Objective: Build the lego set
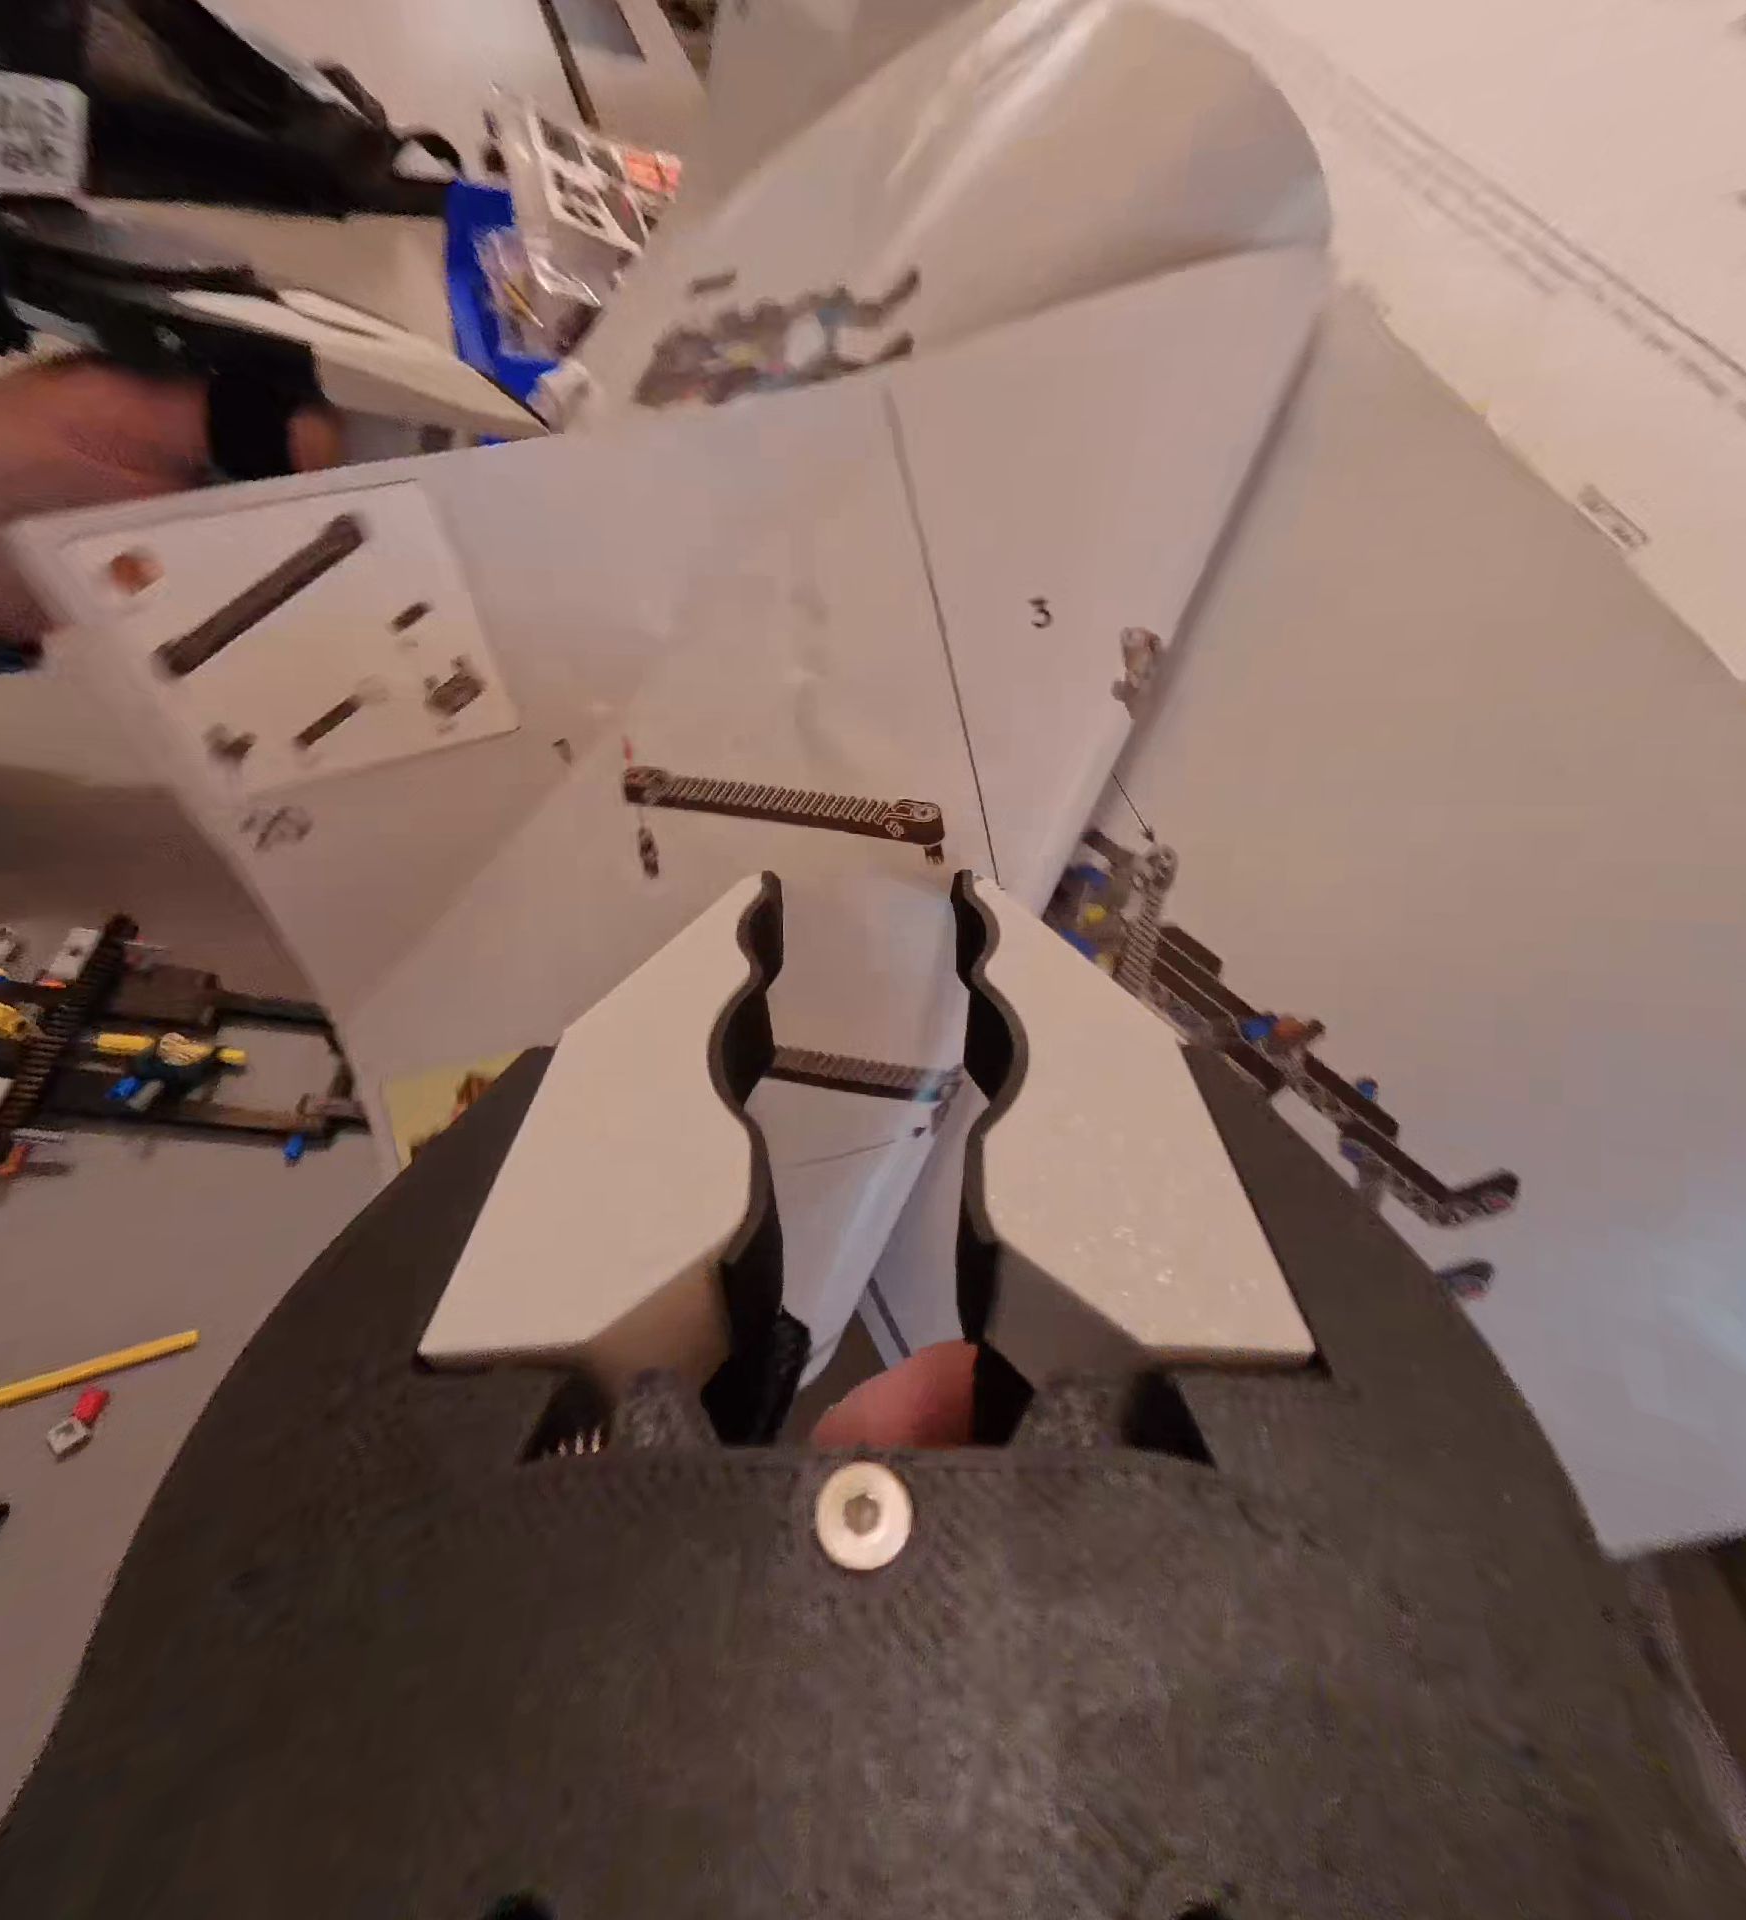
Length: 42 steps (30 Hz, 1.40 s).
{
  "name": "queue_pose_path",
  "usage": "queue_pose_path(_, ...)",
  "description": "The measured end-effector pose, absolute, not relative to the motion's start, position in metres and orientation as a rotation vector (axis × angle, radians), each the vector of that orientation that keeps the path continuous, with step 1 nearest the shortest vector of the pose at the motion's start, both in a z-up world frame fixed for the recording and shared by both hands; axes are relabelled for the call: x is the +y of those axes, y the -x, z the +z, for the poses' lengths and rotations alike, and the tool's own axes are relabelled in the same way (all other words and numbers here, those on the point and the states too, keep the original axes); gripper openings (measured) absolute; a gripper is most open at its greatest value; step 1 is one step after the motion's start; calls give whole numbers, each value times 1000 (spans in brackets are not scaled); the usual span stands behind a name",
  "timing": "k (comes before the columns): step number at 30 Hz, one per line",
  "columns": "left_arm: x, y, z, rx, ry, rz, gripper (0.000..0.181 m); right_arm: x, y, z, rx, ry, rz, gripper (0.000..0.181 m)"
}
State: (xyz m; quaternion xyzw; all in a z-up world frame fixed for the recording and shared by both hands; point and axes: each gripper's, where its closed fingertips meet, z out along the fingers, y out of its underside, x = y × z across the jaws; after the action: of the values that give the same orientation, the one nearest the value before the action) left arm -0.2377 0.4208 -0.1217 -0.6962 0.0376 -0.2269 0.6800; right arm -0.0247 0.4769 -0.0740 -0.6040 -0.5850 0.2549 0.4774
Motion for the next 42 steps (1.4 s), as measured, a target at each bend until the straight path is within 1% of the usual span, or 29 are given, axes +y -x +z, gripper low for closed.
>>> queue_pose_path(2,420,238,-122,88,1566,-507,2,480,27,-65,-1359,1458,674,29)
queue_pose_path(5,419,238,-123,92,1570,-506,2,508,1,-54,-1167,1483,638,24)
queue_pose_path(7,419,238,-124,95,1569,-511,2,504,-6,-78,-1244,1553,617,22)
queue_pose_path(10,419,238,-124,92,1560,-525,2,484,8,-110,-1412,1603,610,21)
queue_pose_path(14,419,238,-124,87,1555,-526,2,460,43,-110,-1477,1521,705,21)
queue_pose_path(20,416,238,-126,95,1554,-509,2,450,105,-96,-1572,1350,501,20)
queue_pose_path(21,415,239,-125,97,1552,-507,1,449,115,-92,-1578,1315,475,17)
queue_pose_path(23,413,239,-126,102,1549,-505,1,446,130,-87,-1606,1297,451,18)
queue_pose_path(25,411,239,-127,100,1543,-511,1,449,142,-81,-1607,1281,417,14)
queue_pose_path(26,410,239,-129,97,1539,-519,1,449,147,-84,-1636,1286,393,16)
queue_pose_path(28,409,239,-131,85,1532,-545,1,442,154,-79,-1668,1242,383,12)
queue_pose_path(30,407,238,-132,82,1523,-567,1,442,157,-74,-1661,1255,385,14)
queue_pose_path(34,405,238,-131,102,1516,-553,0,455,165,-87,-1707,1269,215,12)
queue_pose_path(38,401,237,-129,143,1511,-497,0,461,172,-94,-1741,1269,109,5)
queue_pose_path(42,398,236,-128,186,1504,-444,0,463,178,-98,-1756,1251,58,5)
